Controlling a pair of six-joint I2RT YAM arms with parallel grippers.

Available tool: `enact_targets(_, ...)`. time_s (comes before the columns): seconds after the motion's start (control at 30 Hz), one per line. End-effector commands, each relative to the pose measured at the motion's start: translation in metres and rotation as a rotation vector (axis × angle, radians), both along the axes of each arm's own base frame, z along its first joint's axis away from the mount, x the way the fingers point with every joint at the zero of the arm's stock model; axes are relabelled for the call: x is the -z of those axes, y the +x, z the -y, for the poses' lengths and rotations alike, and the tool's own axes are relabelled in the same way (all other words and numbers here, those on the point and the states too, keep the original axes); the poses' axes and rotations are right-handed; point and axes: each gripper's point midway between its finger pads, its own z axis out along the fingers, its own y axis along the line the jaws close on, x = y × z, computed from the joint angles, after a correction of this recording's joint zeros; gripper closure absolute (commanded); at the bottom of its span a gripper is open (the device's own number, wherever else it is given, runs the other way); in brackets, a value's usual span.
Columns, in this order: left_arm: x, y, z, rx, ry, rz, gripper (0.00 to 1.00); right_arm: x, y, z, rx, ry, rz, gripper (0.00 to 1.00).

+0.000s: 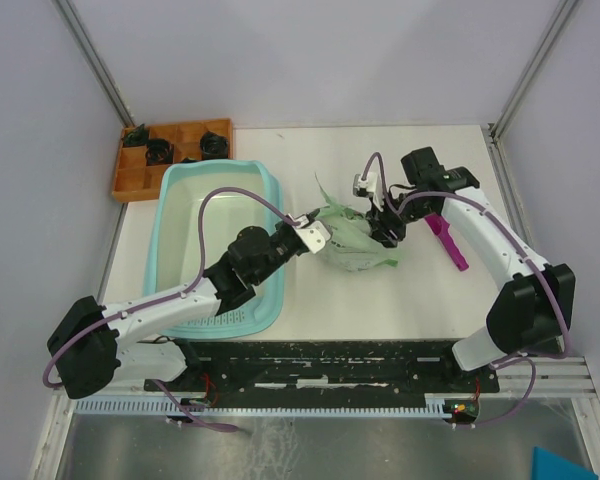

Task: Fill the litter box with clean litter
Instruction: Open the cat litter bag at the center of the board.

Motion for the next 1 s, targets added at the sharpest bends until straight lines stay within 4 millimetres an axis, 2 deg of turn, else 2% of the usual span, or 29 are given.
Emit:
enact_targets(0.0, -0.072, -0.003, -0.002, 0.003, -0.191, 0.1, 0.97, 0.002, 0.037, -0.004, 0.094, -0.01, 0.108, 0.57)
enact_targets(0.03, -0.071, -0.003, -0.002, 0.002, -0.188, 0.099, 0.97, 0.003, 0.042, -0.003, 0.108, -0.016, 0.118, 0.66)
enact_targets(0.1, -0.072, -0.003, -0.003, 0.001, -0.189, 0.099, 0.97, 0.004, 0.053, 0.0, 0.157, -0.035, 0.138, 0.95)
enact_targets(0.13, -0.072, -0.003, -0.003, 0.001, -0.189, 0.099, 0.97, 0.003, 0.058, 0.001, 0.179, -0.043, 0.149, 0.98)
enact_targets(0.2, -0.072, -0.003, -0.003, 0.0, -0.187, 0.1, 0.97, 0.003, 0.071, 0.007, 0.242, -0.069, 0.188, 0.98)
enact_targets(0.33, -0.071, -0.003, -0.003, -0.001, -0.177, 0.09, 0.97, -0.011, 0.097, 0.02, 0.381, -0.093, 0.299, 0.98)
enact_targets(0.47, -0.071, -0.001, -0.002, -0.011, -0.162, 0.074, 0.97, -0.037, 0.122, 0.035, 0.529, -0.098, 0.432, 0.98)
enact_targets(0.6, -0.072, 0.006, -0.005, -0.055, -0.145, 0.067, 0.97, -0.066, 0.138, 0.057, 0.68, -0.097, 0.579, 0.98)
enact_targets(0.73, -0.078, 0.015, -0.006, -0.1, -0.114, 0.087, 0.97, -0.091, 0.139, 0.074, 0.77, -0.087, 0.701, 0.98)
enact_targets(0.97, -0.087, 0.036, -0.004, -0.209, -0.046, 0.154, 0.97, -0.122, 0.123, 0.093, 0.848, -0.049, 0.816, 0.98)
